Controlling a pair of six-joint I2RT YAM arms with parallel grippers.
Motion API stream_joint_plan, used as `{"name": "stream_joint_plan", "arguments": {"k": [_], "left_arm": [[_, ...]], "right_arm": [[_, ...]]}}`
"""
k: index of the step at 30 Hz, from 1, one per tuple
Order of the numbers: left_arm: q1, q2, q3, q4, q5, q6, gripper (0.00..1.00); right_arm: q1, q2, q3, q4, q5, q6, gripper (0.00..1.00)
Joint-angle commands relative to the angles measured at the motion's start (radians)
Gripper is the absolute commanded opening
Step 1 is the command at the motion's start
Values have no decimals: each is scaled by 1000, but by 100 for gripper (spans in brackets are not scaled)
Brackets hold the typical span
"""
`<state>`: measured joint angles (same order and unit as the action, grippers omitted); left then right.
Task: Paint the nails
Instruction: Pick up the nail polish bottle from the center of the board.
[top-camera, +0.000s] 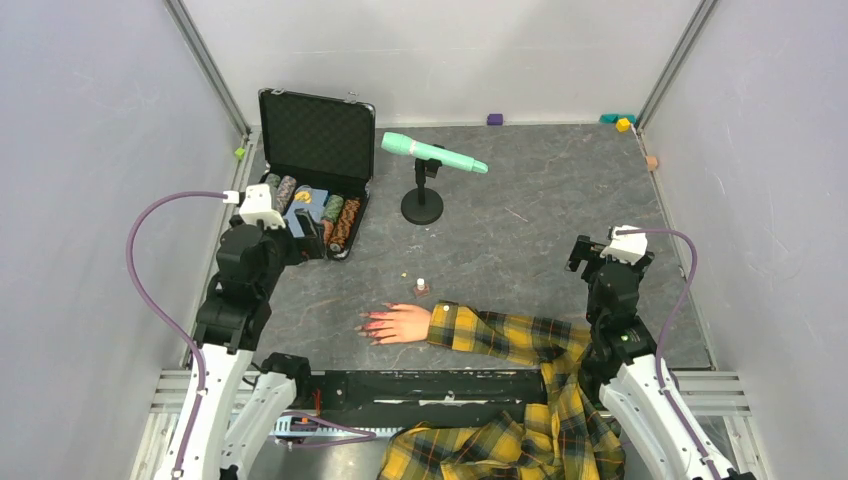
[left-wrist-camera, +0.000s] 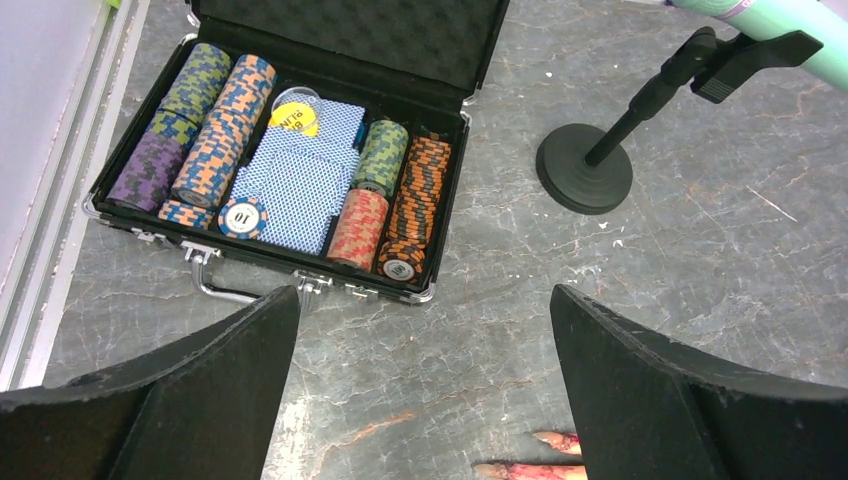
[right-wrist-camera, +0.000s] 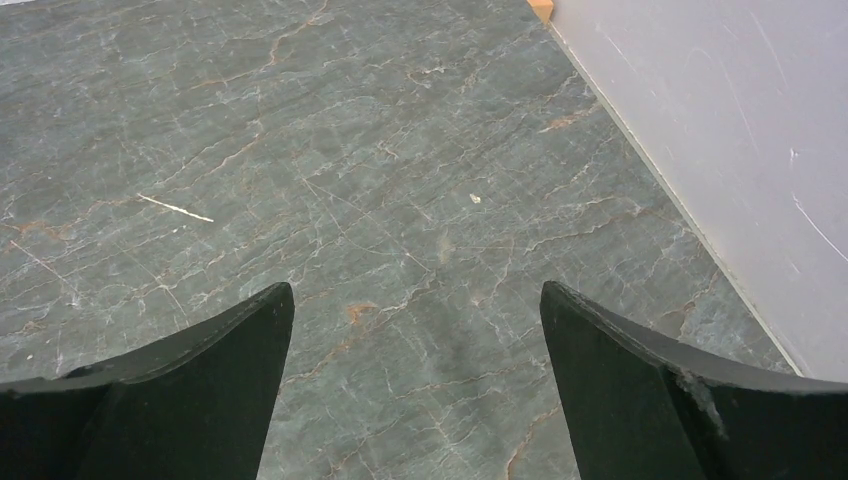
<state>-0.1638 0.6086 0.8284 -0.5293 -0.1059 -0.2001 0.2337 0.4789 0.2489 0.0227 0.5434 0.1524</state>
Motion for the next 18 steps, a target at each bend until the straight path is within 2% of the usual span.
{"name": "stream_joint_plan", "arguments": {"k": [1, 7, 13, 15, 18], "left_arm": [[4, 21, 25, 22, -28, -28, 100], [3, 56, 36, 8, 5, -56, 100], [-29, 151, 87, 9, 149, -50, 100], [-85, 207, 122, -5, 156, -34, 100], [-254, 300, 186, -29, 77, 5, 100]], "right_arm": [[-3, -6, 51, 14, 38, 15, 98], [-3, -18, 38, 35, 59, 81, 98], [-2, -128, -1, 61, 17, 58, 98], [-2, -203, -49, 99, -14, 23, 98], [-3, -274, -86, 133, -75, -5, 98]]}}
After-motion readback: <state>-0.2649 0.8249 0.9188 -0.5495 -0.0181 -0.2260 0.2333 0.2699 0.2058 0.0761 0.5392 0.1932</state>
